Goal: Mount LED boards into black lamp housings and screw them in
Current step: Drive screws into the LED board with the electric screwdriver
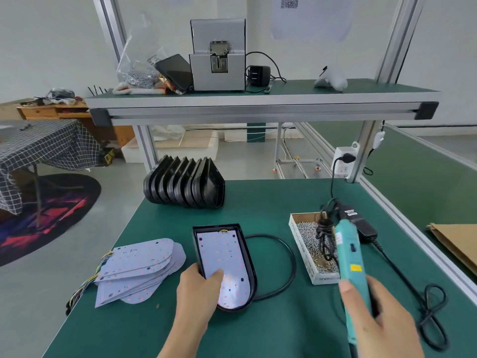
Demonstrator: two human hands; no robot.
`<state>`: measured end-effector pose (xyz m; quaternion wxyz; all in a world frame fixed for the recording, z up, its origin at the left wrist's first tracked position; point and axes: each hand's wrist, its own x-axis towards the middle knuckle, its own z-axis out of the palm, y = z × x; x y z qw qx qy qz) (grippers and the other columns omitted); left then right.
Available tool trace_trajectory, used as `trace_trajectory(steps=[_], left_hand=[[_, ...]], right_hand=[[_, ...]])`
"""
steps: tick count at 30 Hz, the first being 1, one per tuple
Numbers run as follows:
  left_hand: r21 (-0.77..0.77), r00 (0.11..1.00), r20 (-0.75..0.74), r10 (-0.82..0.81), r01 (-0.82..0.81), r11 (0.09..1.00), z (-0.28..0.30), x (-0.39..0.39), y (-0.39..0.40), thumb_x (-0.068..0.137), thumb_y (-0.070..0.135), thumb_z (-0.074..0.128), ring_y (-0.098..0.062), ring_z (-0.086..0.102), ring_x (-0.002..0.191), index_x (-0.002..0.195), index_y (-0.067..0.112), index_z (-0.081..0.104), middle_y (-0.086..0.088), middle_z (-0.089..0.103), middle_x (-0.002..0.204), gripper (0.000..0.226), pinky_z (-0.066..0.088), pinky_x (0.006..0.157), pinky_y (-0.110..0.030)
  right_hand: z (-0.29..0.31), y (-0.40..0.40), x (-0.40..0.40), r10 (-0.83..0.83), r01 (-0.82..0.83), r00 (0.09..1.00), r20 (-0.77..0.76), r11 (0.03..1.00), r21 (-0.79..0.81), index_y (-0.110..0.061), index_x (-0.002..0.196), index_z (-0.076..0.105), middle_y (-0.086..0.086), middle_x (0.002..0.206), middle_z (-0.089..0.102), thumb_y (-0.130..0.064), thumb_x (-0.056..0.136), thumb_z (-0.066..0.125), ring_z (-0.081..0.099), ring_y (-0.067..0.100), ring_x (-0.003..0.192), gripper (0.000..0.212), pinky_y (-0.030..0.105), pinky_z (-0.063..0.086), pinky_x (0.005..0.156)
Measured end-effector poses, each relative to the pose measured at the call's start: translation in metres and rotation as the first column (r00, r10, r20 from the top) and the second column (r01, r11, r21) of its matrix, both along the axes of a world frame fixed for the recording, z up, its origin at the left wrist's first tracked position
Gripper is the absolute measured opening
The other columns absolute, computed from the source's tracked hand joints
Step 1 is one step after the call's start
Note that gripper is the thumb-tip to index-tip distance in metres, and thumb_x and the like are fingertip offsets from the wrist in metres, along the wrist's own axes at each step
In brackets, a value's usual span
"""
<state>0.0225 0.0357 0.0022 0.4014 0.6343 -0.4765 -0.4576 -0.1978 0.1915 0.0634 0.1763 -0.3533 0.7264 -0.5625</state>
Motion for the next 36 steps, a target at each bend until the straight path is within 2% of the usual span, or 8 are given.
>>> trace_trajectory(steps=[4,10,13,20,26,31,33,36], left_hand=[[0.028,0.993,-0.005,-0.120,0.120,0.992,0.008,-0.001,-0.001,0.085,0.014,0.074,-0.029,0.076,0.088,0.089,0.013,0.076,0.002,0.080,0.083,0.004,0.061,0.084,-0.046],[0.117,0.954,-0.084,-0.288,0.296,0.948,0.023,-0.013,-0.006,0.087,0.009,0.076,-0.028,0.075,0.089,0.100,0.004,0.075,-0.004,0.081,0.095,0.015,0.057,0.091,-0.040],[0.157,0.948,-0.087,-0.306,0.316,0.936,0.023,-0.020,-0.006,0.071,0.019,0.073,-0.021,0.056,0.078,0.091,0.002,0.066,-0.008,0.067,0.086,0.027,0.045,0.079,-0.036],[0.109,0.886,0.345,-0.309,0.289,0.951,0.013,-0.031,0.005,0.087,0.030,0.069,-0.020,0.063,0.079,0.099,0.009,0.064,-0.002,0.070,0.096,0.024,0.046,0.064,-0.027],[0.086,0.802,0.516,-0.302,0.302,0.949,0.020,-0.035,0.016,0.095,0.036,0.064,-0.027,0.054,0.108,0.116,0.011,0.055,-0.003,0.056,0.111,0.034,0.048,0.095,-0.040],[0.110,0.841,0.486,-0.237,0.210,0.971,0.023,-0.033,0.017,0.094,0.051,0.064,-0.028,0.033,0.142,0.162,0.007,0.023,-0.007,0.041,0.146,0.090,0.032,0.116,-0.041],[0.021,0.832,0.534,-0.153,0.167,0.986,0.031,-0.034,0.017,0.091,0.055,0.067,-0.026,0.027,0.143,0.165,0.013,0.016,-0.007,0.036,0.150,0.099,0.026,0.116,-0.041],[-0.357,0.897,0.440,0.047,0.126,0.926,0.047,-0.044,0.016,0.090,0.045,0.072,-0.016,0.044,0.124,0.145,0.025,0.049,0.007,0.052,0.129,0.063,0.037,0.107,-0.031]], right_hand=[[-0.001,-0.008,0.005,0.101,0.021,0.943,0.318,0.933,-0.359,-0.024,0.094,0.075,0.010,0.065,0.060,-0.039,0.086,0.076,0.052,0.023,0.055,0.017,0.027,0.048,0.045],[0.007,-0.024,0.010,0.392,0.035,0.822,0.414,0.689,-0.724,-0.029,0.111,0.060,0.008,0.078,0.049,-0.014,0.092,0.046,0.049,0.019,0.057,0.027,0.028,0.045,0.045],[0.012,-0.032,0.005,0.644,-0.065,0.571,0.509,0.654,-0.754,-0.019,0.115,0.063,0.003,0.064,0.039,-0.020,0.100,0.034,0.029,0.016,0.052,0.033,0.024,0.036,0.044],[-0.007,-0.051,-0.016,0.600,-0.072,0.570,0.561,0.717,-0.694,-0.017,0.117,0.068,0.001,0.067,0.046,-0.026,0.095,0.048,0.047,0.012,0.057,0.031,0.022,0.047,0.054],[-0.027,-0.049,-0.039,0.628,-0.051,0.535,0.565,0.691,-0.721,-0.017,0.120,0.069,-0.004,0.060,0.043,-0.037,0.090,0.063,0.041,0.008,0.049,0.036,0.020,0.041,0.048],[-0.024,-0.045,-0.049,0.636,-0.087,0.560,0.531,0.682,-0.726,-0.016,0.120,0.069,-0.004,0.059,0.043,-0.044,0.078,0.082,0.041,0.008,0.048,0.052,0.021,0.042,0.047],[-0.022,-0.044,-0.050,0.636,-0.087,0.571,0.519,0.676,-0.732,-0.016,0.120,0.069,-0.004,0.059,0.043,-0.044,0.078,0.083,0.042,0.008,0.048,0.053,0.021,0.042,0.047],[-0.019,-0.043,-0.053,0.636,-0.057,0.568,0.522,0.663,-0.746,-0.015,0.121,0.068,-0.004,0.060,0.043,-0.043,0.081,0.081,0.042,0.008,0.048,0.050,0.021,0.043,0.047]])
